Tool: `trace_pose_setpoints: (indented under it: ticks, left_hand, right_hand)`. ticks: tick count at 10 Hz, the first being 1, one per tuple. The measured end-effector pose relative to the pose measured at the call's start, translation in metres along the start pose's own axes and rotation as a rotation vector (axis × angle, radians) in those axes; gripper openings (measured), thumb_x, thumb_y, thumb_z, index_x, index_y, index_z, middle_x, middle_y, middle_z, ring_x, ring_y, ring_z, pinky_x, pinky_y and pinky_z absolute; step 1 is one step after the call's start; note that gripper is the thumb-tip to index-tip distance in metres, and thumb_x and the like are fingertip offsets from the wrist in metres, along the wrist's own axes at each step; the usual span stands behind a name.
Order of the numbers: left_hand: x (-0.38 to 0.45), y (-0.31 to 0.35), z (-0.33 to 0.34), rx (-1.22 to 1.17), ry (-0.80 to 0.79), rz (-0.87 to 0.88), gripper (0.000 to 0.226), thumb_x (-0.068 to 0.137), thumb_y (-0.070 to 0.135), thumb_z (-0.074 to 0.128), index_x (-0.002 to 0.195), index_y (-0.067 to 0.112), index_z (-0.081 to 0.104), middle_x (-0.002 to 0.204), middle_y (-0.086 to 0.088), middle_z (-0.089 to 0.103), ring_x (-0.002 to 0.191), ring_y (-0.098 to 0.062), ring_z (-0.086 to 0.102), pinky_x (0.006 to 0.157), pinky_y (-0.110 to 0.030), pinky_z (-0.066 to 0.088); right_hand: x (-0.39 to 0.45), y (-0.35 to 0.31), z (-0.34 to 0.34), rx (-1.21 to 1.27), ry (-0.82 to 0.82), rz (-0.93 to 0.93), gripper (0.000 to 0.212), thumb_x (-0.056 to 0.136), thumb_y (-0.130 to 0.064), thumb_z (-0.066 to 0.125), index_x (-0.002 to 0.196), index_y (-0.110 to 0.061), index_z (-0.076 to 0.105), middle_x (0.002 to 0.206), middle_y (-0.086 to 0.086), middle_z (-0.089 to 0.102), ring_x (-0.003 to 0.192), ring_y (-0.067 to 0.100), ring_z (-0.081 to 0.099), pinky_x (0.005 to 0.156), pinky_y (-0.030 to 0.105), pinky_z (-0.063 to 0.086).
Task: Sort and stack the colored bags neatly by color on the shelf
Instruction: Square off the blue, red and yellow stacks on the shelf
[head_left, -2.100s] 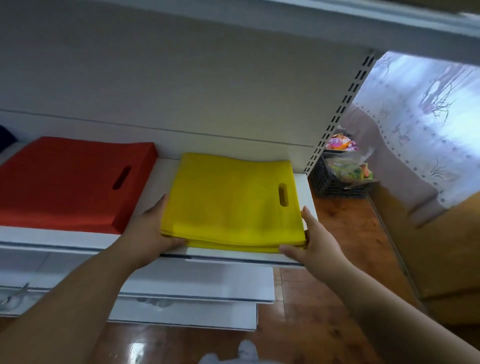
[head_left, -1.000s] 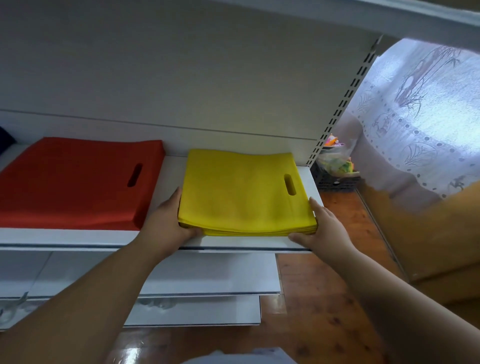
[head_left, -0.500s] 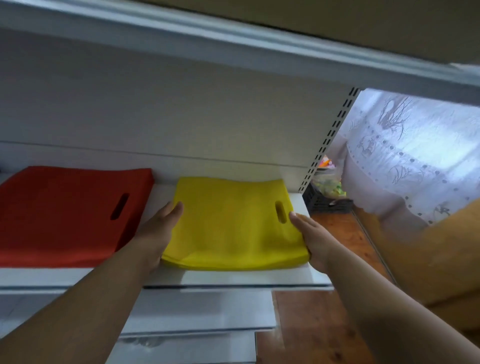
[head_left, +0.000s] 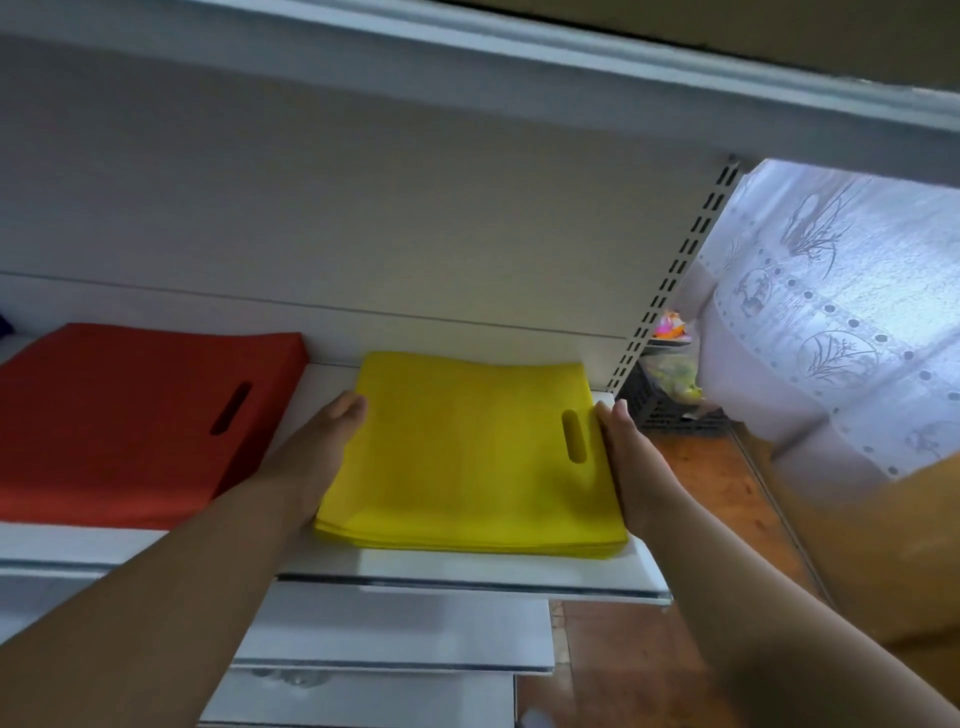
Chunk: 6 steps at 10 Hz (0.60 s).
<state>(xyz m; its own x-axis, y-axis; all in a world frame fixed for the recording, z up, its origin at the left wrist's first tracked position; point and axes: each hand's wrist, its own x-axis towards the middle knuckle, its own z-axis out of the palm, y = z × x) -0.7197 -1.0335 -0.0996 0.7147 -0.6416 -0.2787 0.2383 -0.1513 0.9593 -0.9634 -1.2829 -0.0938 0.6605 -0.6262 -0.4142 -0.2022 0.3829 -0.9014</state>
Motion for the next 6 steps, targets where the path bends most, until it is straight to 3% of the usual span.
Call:
trace_pose_setpoints:
  ticks: [1, 2, 3, 4, 5, 6]
  left_hand:
    - [0.021, -0.012, -0.007, -0.033, 0.012, -0.006, 0.079, 0.070, 0.081, 0.062, 0.138, 0.042, 0.050, 0.145, 0.010, 0.050, 0.133, -0.017, 0.047, 0.110, -0.047, 0.037]
    - [0.017, 0.004, 0.007, -0.015, -0.006, -0.006, 0.039, 0.097, 0.052, 0.047, 0.125, 0.030, 0.063, 0.118, 0.005, 0.069, 0.107, -0.015, 0.065, 0.095, -0.041, 0.047]
    - [0.017, 0.005, 0.014, -0.032, -0.008, 0.008, 0.033, 0.102, 0.042, 0.042, 0.121, 0.026, 0.064, 0.109, 0.003, 0.071, 0.100, -0.015, 0.066, 0.092, -0.040, 0.048]
    - [0.030, 0.009, 0.016, -0.034, 0.029, -0.030, 0.036, 0.103, 0.040, 0.042, 0.128, 0.022, 0.061, 0.118, -0.002, 0.067, 0.108, -0.021, 0.064, 0.098, -0.043, 0.047]
    - [0.042, 0.013, 0.018, 0.007, -0.004, -0.070, 0.037, 0.104, 0.038, 0.042, 0.131, 0.019, 0.059, 0.123, -0.006, 0.064, 0.112, -0.025, 0.061, 0.100, -0.044, 0.046]
    - [0.038, 0.010, 0.016, -0.038, -0.019, -0.034, 0.034, 0.101, 0.044, 0.045, 0.115, 0.023, 0.067, 0.099, 0.001, 0.070, 0.093, -0.018, 0.065, 0.090, -0.039, 0.048]
  right_hand:
    - [0.006, -0.001, -0.001, -0.021, -0.029, -0.039, 0.054, 0.097, -0.062, 0.032, 0.118, -0.022, 0.061, 0.100, -0.001, 0.074, 0.090, 0.017, 0.070, 0.075, 0.036, 0.054]
    - [0.020, 0.002, -0.006, -0.008, -0.023, -0.011, 0.050, 0.098, -0.062, 0.026, 0.117, -0.031, 0.060, 0.097, 0.000, 0.076, 0.089, 0.018, 0.072, 0.074, 0.036, 0.055]
    - [0.028, -0.002, -0.001, -0.027, -0.066, -0.035, 0.068, 0.087, -0.077, 0.039, 0.131, -0.028, 0.057, 0.121, 0.006, 0.068, 0.106, 0.020, 0.068, 0.090, 0.044, 0.055]
    - [0.034, -0.003, 0.001, -0.081, -0.003, -0.082, 0.056, 0.092, -0.070, 0.035, 0.123, -0.027, 0.055, 0.108, -0.005, 0.067, 0.087, 0.001, 0.069, 0.077, 0.027, 0.055]
    - [0.037, -0.003, 0.000, -0.045, -0.004, 0.005, 0.073, 0.086, -0.078, 0.036, 0.134, -0.026, 0.053, 0.118, 0.007, 0.067, 0.102, 0.020, 0.068, 0.086, 0.039, 0.055]
    - [0.037, -0.007, 0.003, -0.043, 0.016, -0.002, 0.080, 0.077, -0.086, 0.041, 0.134, -0.030, 0.053, 0.119, 0.005, 0.066, 0.107, 0.025, 0.064, 0.092, 0.043, 0.052]
